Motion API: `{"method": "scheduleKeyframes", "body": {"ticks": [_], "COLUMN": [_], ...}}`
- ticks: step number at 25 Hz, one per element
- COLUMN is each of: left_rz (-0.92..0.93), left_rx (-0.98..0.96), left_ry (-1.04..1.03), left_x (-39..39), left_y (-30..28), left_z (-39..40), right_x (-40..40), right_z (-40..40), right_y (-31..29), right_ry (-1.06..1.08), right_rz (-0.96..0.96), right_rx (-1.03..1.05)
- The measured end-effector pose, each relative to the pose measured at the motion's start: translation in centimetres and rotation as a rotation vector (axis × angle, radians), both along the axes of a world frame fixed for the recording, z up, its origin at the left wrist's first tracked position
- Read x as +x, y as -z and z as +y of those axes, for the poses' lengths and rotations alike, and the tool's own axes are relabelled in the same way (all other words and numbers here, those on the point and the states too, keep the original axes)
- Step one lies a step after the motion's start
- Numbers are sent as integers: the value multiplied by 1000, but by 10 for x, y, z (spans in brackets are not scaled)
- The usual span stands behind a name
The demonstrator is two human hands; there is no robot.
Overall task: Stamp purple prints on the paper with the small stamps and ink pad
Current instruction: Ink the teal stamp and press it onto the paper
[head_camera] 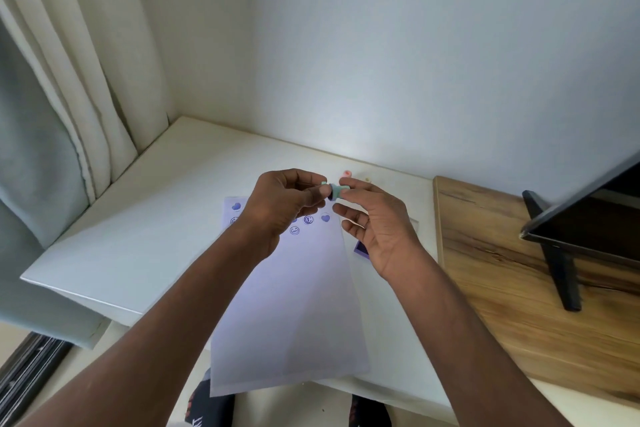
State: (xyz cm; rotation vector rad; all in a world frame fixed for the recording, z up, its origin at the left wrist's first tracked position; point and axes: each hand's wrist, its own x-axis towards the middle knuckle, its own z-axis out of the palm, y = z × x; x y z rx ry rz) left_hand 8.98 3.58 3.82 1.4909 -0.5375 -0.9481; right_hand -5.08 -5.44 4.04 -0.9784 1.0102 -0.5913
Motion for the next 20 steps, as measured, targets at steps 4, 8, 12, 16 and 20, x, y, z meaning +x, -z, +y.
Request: {"method": "scheduleKeyframes", "body": {"ticks": [4, 8, 12, 16, 20], "left_rz": [-19, 18, 42, 69, 62], "left_rx": [34, 37, 44, 43, 40], "left_ry": [12, -15, -19, -21, -10], "left_x": [-1, 0, 1, 4, 5], "left_y": [4, 5, 5, 6, 5], "left_z": [-2, -3, -1, -1, 0], "right_x": [-2, 0, 0, 1, 1], "right_z": [1, 0, 2, 1, -1], "right_y": [0, -1, 0, -1, 0], "right_ry": [-6, -44, -53, -55, -72], "right_rz": [-10, 3, -19, -54, -36], "right_rx": [-51, -83, -72, -58, -68]}}
